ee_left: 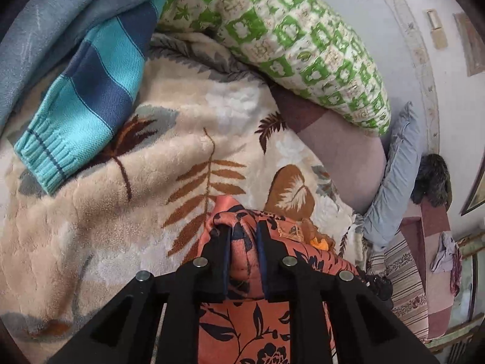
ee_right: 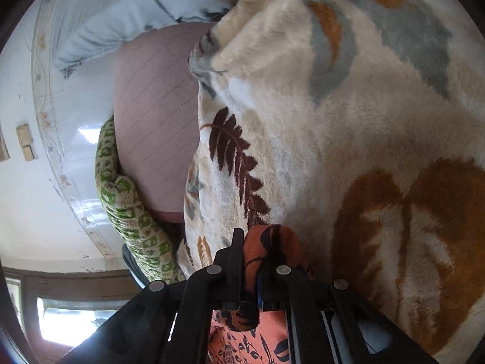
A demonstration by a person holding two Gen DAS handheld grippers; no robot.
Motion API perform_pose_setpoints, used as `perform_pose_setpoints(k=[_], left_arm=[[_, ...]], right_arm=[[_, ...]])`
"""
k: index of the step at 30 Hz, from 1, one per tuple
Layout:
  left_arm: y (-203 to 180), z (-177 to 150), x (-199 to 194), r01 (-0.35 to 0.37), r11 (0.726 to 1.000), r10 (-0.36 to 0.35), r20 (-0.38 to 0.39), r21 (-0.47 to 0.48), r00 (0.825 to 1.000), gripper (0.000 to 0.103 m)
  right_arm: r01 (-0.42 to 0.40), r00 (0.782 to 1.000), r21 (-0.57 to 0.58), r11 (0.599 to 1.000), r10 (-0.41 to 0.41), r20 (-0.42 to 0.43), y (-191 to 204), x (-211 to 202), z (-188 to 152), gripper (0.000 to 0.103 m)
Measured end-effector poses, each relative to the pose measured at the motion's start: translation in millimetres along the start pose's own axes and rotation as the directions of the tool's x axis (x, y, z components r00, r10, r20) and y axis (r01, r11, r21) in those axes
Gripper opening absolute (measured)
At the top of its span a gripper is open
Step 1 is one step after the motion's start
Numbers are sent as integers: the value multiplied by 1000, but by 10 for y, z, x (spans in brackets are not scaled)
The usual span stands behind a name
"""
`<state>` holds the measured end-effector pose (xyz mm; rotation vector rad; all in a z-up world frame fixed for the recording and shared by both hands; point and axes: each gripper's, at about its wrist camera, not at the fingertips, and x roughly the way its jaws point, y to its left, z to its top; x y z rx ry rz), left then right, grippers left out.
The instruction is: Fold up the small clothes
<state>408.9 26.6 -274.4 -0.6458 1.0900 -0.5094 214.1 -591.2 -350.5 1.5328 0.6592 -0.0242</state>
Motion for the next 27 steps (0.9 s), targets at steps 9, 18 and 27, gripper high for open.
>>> perform_pose_setpoints(k=[9, 18, 27], left_arm=[[-536, -731, -1040, -201, 971, 146, 343, 132, 928, 78], [-519, -1287, -310, -311, 919, 284, 144, 240, 948, 79], [-154, -1296, -74, -358, 911, 365, 5, 204, 931, 79]], right_arm=[[-16, 985, -116, 993, 35, 168, 397, -776, -226, 68], [333, 914, -690, 642, -399, 70, 1332, 159, -1712, 70], [442, 761, -818, 368, -636, 125, 1267, 1915, -2355, 45]])
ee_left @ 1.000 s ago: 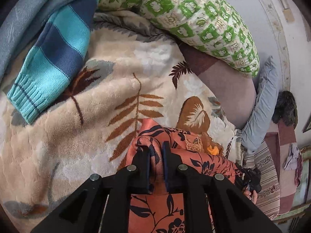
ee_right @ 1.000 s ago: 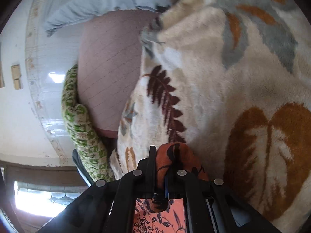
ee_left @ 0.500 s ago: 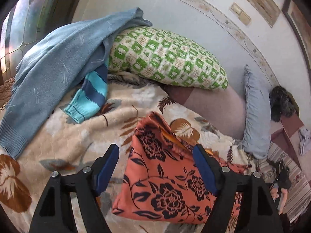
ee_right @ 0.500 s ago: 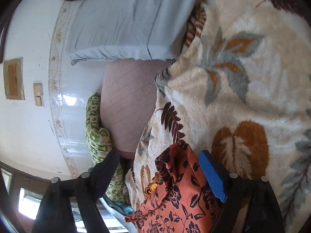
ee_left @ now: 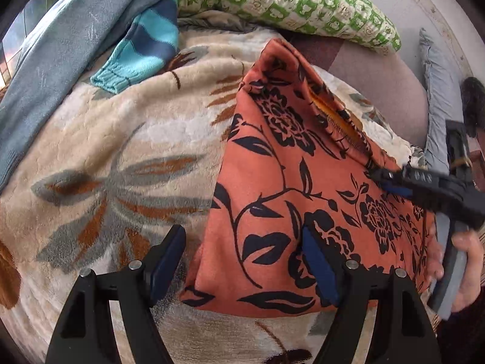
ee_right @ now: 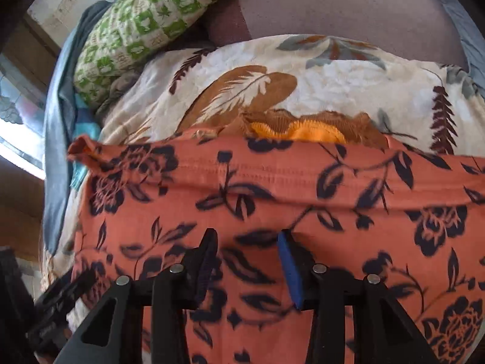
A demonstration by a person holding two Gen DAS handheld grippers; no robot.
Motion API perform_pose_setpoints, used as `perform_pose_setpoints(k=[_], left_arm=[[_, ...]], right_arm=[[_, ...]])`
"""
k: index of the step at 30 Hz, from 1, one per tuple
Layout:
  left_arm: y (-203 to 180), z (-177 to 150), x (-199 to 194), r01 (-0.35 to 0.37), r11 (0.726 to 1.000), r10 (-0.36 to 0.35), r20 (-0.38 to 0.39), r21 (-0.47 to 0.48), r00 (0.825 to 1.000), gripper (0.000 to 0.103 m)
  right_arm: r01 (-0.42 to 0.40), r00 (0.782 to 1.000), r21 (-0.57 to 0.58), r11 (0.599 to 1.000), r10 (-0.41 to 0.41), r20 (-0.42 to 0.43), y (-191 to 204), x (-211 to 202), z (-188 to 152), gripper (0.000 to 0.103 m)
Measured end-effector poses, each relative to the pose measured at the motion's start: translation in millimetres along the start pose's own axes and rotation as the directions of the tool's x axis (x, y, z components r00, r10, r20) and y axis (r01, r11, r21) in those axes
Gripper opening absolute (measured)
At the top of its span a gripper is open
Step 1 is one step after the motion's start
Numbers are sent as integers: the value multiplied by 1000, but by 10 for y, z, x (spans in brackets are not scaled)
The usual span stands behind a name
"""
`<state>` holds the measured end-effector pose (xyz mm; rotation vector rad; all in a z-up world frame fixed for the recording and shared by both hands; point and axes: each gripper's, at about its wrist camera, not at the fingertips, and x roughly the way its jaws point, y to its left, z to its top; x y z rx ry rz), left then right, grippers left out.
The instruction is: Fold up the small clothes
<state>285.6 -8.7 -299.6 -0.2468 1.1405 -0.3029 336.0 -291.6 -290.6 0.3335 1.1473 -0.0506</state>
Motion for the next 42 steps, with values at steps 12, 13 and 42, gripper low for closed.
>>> perform_pose_setpoints(k=[12, 13, 42], left_arm=[[145, 140, -287, -31, 999, 29, 95, 21, 995, 79], [147, 124, -303, -39, 999, 37, 93, 23, 995, 79], [487, 200, -265, -159, 987, 158, 48, 13, 986, 83]], right_arm=[[-11, 972, 186, 983, -33, 231, -596, -672, 465, 45], [18, 973, 174, 985, -57, 224, -650, -743, 396, 45], [-50, 998, -210, 976, 54, 11, 1827, 439, 162, 43]])
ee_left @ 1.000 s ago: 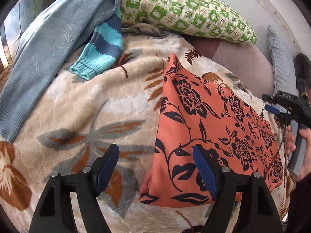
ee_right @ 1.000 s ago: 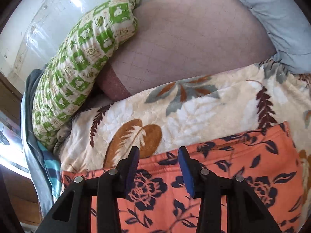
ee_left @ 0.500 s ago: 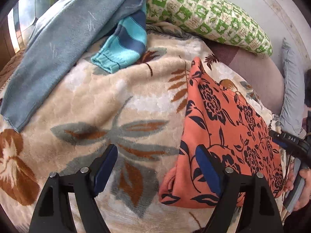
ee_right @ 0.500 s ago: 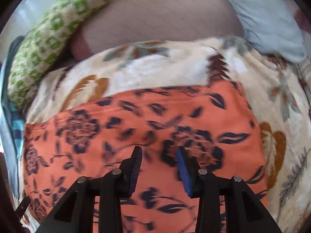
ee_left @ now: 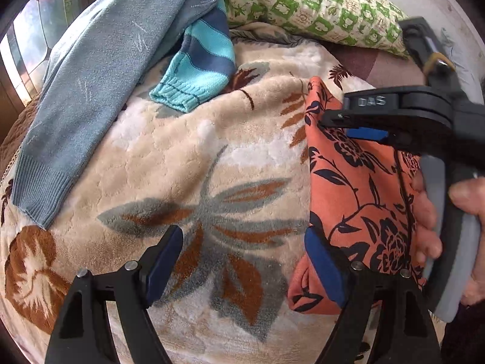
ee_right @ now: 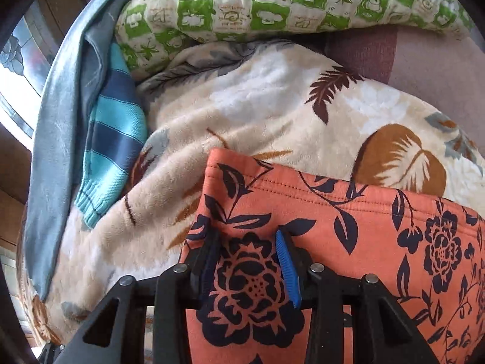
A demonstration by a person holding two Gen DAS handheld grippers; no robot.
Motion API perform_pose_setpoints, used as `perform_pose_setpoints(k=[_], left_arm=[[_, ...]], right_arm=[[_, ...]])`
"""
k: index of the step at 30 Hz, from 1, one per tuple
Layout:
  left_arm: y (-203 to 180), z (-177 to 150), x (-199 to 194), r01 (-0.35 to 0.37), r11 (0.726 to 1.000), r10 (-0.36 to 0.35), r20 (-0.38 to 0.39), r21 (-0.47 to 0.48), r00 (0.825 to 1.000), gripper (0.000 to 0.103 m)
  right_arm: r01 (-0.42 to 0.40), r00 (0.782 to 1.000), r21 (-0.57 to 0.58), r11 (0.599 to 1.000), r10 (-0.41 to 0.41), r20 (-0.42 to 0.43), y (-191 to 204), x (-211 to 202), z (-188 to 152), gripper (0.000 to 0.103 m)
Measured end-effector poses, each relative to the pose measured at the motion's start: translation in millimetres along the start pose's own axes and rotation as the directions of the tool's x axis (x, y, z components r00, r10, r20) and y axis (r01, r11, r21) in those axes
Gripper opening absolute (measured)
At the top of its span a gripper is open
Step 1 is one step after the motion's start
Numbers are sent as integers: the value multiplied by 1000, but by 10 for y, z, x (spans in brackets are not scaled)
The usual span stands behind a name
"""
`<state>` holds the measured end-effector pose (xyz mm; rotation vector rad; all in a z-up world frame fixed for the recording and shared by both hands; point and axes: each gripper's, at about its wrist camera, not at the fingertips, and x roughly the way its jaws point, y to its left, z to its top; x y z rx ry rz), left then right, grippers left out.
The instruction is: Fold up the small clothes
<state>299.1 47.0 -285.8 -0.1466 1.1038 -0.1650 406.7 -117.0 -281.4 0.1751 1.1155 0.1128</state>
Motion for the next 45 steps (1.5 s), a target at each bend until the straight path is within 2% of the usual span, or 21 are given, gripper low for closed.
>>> perform_pose_setpoints(k=[1, 2, 5, 9, 11, 13, 15, 17, 18, 20, 21, 23, 26, 27, 30, 32, 34, 36, 41, 45], left_arm=[[-8, 10, -45, 4, 1000, -4, 18, 4, 1000, 83], [-28, 17, -102, 15, 1000, -15, 41, 10, 999, 83], [-152, 12, -272, 75, 996, -79, 104, 45, 991, 83], [-435, -29, -314, 108, 987, -123, 127, 119, 984, 83], [-590, -70, -231, 79, 984, -95, 98, 158, 991, 83], [-677, -103, -70, 12, 984, -22, 55, 178, 998, 83], [-689, -152, 108, -49, 983, 48, 7, 180, 999, 85], [-662, -181, 193, -54, 987, 56, -5, 154, 998, 87], [-658, -190, 198, -60, 988, 62, -7, 146, 998, 88], [-668, -190, 161, -76, 987, 78, -10, 142, 997, 88], [-674, -195, 111, -84, 987, 85, -2, 139, 996, 88], [-706, -231, -55, -101, 985, 93, 63, 137, 994, 88], [-790, -288, -259, -116, 980, 92, 150, 163, 984, 88], [-823, -304, -284, -126, 977, 97, 166, 172, 981, 88], [-928, -355, -162, -212, 953, 178, 166, 215, 970, 88], [-965, -389, 23, -258, 935, 235, 119, 244, 965, 88], [-988, -426, 52, -272, 931, 247, 130, 244, 960, 88], [-1046, -433, -21, -273, 927, 238, 158, 259, 958, 88], [-1170, -448, -276, -255, 925, 187, 247, 281, 951, 88], [-1269, -437, -419, -260, 920, 168, 306, 293, 937, 88]], right_arm=[[-43, 999, 25, 999, 42, 31, -94, -132, -48, 43], [-52, 997, 41, 998, 50, 62, -202, -279, -119, 43], [-31, 993, 79, 996, 21, 116, -640, -722, -375, 43], [75, 977, 182, 980, -108, 184, -1454, -1333, -856, 43], [130, 968, 240, 962, -176, 181, -1824, -1540, -1146, 43], [187, 961, 272, 944, -233, 147, -2148, -1633, -1435, 43], [253, 950, 291, 923, -294, 105, -2461, -1668, -1723, 43], [310, 941, 295, 904, -335, 38, -2674, -1552, -1977, 43], [308, 945, 288, 907, -327, 18, -2772, -1484, -2110, 43], [294, 942, 248, 923, -323, 88, -2776, -1538, -2230, 43], [304, 940, 233, 924, -330, 81, -2743, -1561, -2233, 43], [287, 945, 230, 930, -314, 92, -2705, -1655, -2214, 43], [208, 932, 266, 941, -274, 239, -2713, -1902, -2286, 43], [206, 928, 275, 939, -277, 248, -2722, -1888, -2302, 44], [174, 952, 295, 940, -237, 193, -2787, -1593, -2428, 45], [225, 928, 268, 937, -290, 236, -2687, -1585, -2483, 46], [230, 931, 253, 940, -288, 223, -2603, -1595, -2391, 49], [164, 935, 267, 950, -236, 265, -2566, -1654, -2395, 49], [64, 917, 208, 976, -139, 373, -2301, -1820, -2249, 49], [-12, 926, 154, 988, -47, 374, -2053, -1782, -2064, 49]])
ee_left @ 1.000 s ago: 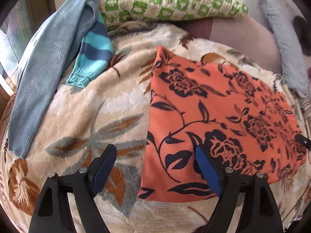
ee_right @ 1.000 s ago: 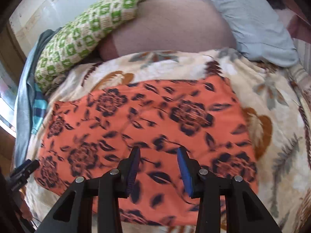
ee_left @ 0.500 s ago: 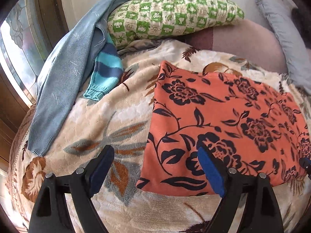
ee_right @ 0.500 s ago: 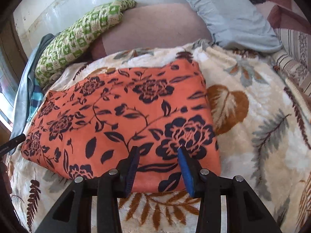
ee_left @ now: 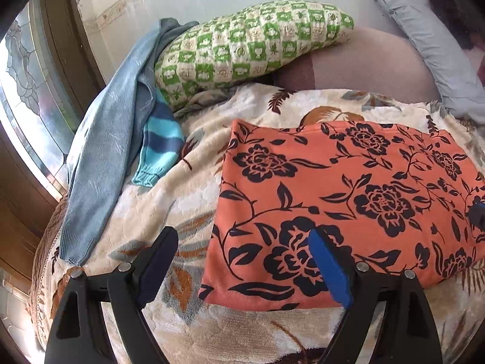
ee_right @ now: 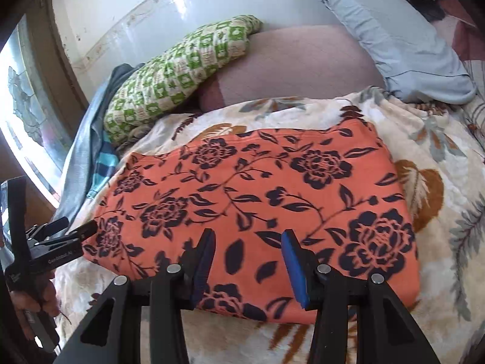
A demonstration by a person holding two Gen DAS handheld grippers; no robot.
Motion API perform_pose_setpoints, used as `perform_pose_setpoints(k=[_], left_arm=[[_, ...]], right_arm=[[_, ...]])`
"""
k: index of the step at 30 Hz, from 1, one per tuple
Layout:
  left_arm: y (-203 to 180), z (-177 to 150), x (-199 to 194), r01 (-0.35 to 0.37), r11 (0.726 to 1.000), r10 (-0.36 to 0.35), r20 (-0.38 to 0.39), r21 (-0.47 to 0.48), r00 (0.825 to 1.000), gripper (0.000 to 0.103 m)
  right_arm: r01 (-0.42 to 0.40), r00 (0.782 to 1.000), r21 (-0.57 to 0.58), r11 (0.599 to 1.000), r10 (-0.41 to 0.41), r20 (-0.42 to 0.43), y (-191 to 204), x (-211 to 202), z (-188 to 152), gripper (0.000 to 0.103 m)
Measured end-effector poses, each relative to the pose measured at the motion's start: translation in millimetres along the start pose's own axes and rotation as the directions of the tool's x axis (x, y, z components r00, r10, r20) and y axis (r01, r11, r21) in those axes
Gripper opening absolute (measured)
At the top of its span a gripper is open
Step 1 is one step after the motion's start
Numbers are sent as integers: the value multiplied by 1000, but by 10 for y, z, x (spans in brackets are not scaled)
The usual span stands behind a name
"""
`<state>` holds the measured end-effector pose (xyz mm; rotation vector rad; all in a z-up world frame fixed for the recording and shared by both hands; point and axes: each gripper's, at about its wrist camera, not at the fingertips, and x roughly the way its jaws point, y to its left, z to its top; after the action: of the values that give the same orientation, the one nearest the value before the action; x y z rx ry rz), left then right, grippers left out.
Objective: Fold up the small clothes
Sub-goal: 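Grasp the folded dress corner with the left gripper and lift it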
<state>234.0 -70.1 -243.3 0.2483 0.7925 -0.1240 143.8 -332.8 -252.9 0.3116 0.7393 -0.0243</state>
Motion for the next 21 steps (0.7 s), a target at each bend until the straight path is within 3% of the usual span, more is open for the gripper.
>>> perform_pose_setpoints(k=[4, 7, 8, 11, 16, 21], left_arm=[[-22, 36, -44, 11, 1000, -11, 21, 0, 1000, 88], [-39, 35, -6, 2, 1000, -2, 20, 1, 1000, 88], [-44, 35, 12, 4, 1000, -4, 17, 1, 1000, 88], [-58, 36, 32, 0, 1000, 0, 15, 3, 1000, 88], [-44, 43, 24, -4, 1000, 4, 19, -7, 1000, 88], [13, 10, 17, 19, 999, -19, -4, -42, 1000, 88]], right_arm=[[-17, 998, -56, 998, 14, -63, 210, 188, -53, 49], [13, 982, -72, 997, -26, -186, 228, 480, -186, 49], [19, 981, -82, 996, -35, -192, 229, 528, -223, 49], [15, 983, -89, 996, -31, -180, 227, 502, -232, 50], [-72, 989, 7, 997, 73, -125, 109, 336, -153, 50], [-66, 998, -50, 997, 65, -20, 179, 87, -86, 50]])
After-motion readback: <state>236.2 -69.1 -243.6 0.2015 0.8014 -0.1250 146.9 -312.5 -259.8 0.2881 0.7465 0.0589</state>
